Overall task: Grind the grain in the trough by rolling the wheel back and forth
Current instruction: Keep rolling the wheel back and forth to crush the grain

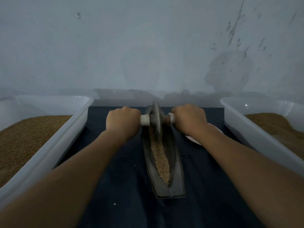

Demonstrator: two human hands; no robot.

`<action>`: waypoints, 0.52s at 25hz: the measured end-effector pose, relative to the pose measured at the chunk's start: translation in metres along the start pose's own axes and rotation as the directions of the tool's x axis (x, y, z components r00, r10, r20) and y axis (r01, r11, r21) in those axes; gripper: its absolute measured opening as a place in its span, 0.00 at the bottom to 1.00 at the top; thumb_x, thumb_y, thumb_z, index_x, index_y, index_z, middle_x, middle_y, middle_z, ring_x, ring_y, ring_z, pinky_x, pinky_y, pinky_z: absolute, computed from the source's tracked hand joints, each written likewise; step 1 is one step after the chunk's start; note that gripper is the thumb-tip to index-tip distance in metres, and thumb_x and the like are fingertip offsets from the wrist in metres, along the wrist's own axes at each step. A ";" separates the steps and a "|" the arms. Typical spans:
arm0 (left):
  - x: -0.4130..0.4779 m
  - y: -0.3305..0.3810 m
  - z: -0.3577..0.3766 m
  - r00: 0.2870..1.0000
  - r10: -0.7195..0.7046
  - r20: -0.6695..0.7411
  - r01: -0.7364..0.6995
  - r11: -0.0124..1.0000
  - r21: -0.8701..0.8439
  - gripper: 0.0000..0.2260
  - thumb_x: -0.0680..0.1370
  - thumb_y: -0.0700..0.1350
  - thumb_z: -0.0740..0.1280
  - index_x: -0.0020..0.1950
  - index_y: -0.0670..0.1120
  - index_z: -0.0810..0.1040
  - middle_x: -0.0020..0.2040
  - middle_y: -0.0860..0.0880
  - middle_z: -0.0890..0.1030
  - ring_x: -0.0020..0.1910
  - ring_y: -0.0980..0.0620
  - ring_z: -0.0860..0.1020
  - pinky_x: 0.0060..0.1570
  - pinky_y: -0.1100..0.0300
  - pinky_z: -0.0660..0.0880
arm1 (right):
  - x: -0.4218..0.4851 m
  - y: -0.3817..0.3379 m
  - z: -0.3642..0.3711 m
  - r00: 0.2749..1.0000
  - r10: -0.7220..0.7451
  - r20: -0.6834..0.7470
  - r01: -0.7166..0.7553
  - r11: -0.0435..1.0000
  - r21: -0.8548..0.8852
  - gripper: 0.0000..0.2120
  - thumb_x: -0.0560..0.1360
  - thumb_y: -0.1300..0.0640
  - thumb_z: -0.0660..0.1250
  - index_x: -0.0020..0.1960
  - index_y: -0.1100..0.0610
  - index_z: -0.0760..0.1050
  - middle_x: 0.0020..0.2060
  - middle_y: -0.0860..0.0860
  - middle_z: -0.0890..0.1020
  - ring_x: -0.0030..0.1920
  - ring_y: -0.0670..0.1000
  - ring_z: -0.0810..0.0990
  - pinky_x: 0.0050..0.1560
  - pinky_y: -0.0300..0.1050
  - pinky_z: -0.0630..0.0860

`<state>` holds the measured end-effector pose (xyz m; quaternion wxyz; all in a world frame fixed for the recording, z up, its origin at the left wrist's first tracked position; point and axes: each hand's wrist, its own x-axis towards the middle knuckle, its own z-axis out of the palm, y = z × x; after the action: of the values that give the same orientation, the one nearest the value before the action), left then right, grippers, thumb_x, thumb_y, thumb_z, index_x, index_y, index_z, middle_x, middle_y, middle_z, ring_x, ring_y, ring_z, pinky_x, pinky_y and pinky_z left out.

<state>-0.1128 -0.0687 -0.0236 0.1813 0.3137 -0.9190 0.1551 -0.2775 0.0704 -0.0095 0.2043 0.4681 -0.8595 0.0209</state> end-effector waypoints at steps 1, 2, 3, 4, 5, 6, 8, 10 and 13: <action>-0.004 0.000 -0.002 1.000 0.004 -0.009 -0.004 1.000 -0.008 0.03 0.76 0.48 0.65 0.48 0.52 0.77 0.38 0.50 0.72 0.34 0.48 0.71 0.34 0.54 0.67 | -0.003 0.001 0.000 1.000 -0.012 0.006 0.012 1.000 0.009 0.08 0.75 0.52 0.67 0.41 0.47 0.69 0.44 0.51 0.81 0.46 0.57 0.81 0.39 0.47 0.70; -0.015 -0.001 -0.004 0.999 0.015 -0.028 -0.015 1.000 -0.015 0.01 0.76 0.48 0.66 0.46 0.52 0.76 0.36 0.52 0.70 0.32 0.49 0.69 0.33 0.55 0.66 | -0.014 0.002 -0.001 0.999 -0.038 -0.010 0.038 0.999 0.005 0.09 0.75 0.52 0.68 0.41 0.46 0.67 0.41 0.50 0.79 0.43 0.56 0.80 0.37 0.46 0.69; -0.030 -0.002 -0.005 0.998 0.030 -0.061 -0.031 0.999 -0.017 0.03 0.75 0.49 0.67 0.44 0.52 0.73 0.33 0.53 0.67 0.30 0.50 0.67 0.31 0.56 0.64 | -0.032 0.004 -0.002 0.995 -0.081 -0.053 0.080 0.997 -0.013 0.12 0.73 0.52 0.69 0.40 0.46 0.65 0.37 0.48 0.76 0.39 0.54 0.78 0.34 0.43 0.65; -0.048 -0.003 -0.006 0.992 0.056 -0.110 -0.058 0.998 -0.014 0.08 0.73 0.49 0.69 0.40 0.53 0.70 0.31 0.54 0.63 0.28 0.52 0.64 0.28 0.58 0.61 | -0.052 0.006 -0.002 0.986 -0.128 -0.107 0.124 0.992 -0.037 0.16 0.71 0.53 0.71 0.38 0.46 0.62 0.33 0.45 0.72 0.34 0.51 0.74 0.30 0.41 0.59; -0.064 -0.004 -0.010 0.983 0.109 -0.150 -0.109 0.994 0.010 0.14 0.69 0.50 0.72 0.38 0.54 0.65 0.30 0.55 0.60 0.26 0.53 0.60 0.26 0.60 0.55 | -0.072 0.008 -0.003 0.971 -0.173 -0.164 0.166 0.985 -0.053 0.21 0.67 0.53 0.73 0.37 0.46 0.58 0.30 0.44 0.68 0.29 0.48 0.69 0.28 0.40 0.53; -0.077 -0.005 -0.016 0.971 0.167 -0.169 -0.163 0.986 0.035 0.20 0.65 0.51 0.75 0.36 0.54 0.62 0.28 0.56 0.58 0.24 0.54 0.57 0.26 0.62 0.49 | -0.087 0.009 -0.007 0.961 -0.198 -0.195 0.187 0.980 -0.073 0.25 0.63 0.53 0.74 0.36 0.45 0.54 0.27 0.43 0.65 0.26 0.45 0.64 0.27 0.39 0.48; -0.085 -0.007 -0.027 0.957 0.213 -0.196 -0.204 0.977 0.066 0.27 0.57 0.51 0.79 0.36 0.54 0.59 0.27 0.56 0.57 0.23 0.54 0.56 0.28 0.65 0.45 | -0.099 0.014 -0.012 0.963 -0.193 -0.190 0.178 0.980 -0.092 0.29 0.59 0.52 0.75 0.36 0.44 0.51 0.26 0.44 0.63 0.25 0.42 0.60 0.27 0.37 0.44; -0.076 -0.004 -0.022 0.977 0.180 -0.116 -0.171 0.982 0.081 0.25 0.60 0.51 0.78 0.37 0.54 0.60 0.28 0.56 0.57 0.23 0.54 0.56 0.27 0.63 0.46 | -0.092 0.013 -0.005 0.977 -0.156 -0.145 0.144 0.985 -0.090 0.27 0.60 0.52 0.75 0.36 0.44 0.53 0.26 0.43 0.63 0.25 0.42 0.59 0.27 0.36 0.45; -0.034 0.001 -0.002 0.994 0.065 -0.089 -0.060 0.996 0.059 0.09 0.74 0.49 0.68 0.41 0.52 0.68 0.32 0.54 0.62 0.30 0.50 0.66 0.29 0.57 0.60 | -0.045 0.007 0.011 0.983 -0.088 -0.163 0.081 0.995 -0.053 0.17 0.69 0.52 0.72 0.39 0.45 0.62 0.31 0.45 0.71 0.29 0.50 0.71 0.26 0.40 0.58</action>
<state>-0.0885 -0.0494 -0.0365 0.2092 0.2824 -0.9144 0.2007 -0.2650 0.1073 -0.0351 0.2862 0.4959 -0.8193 0.0309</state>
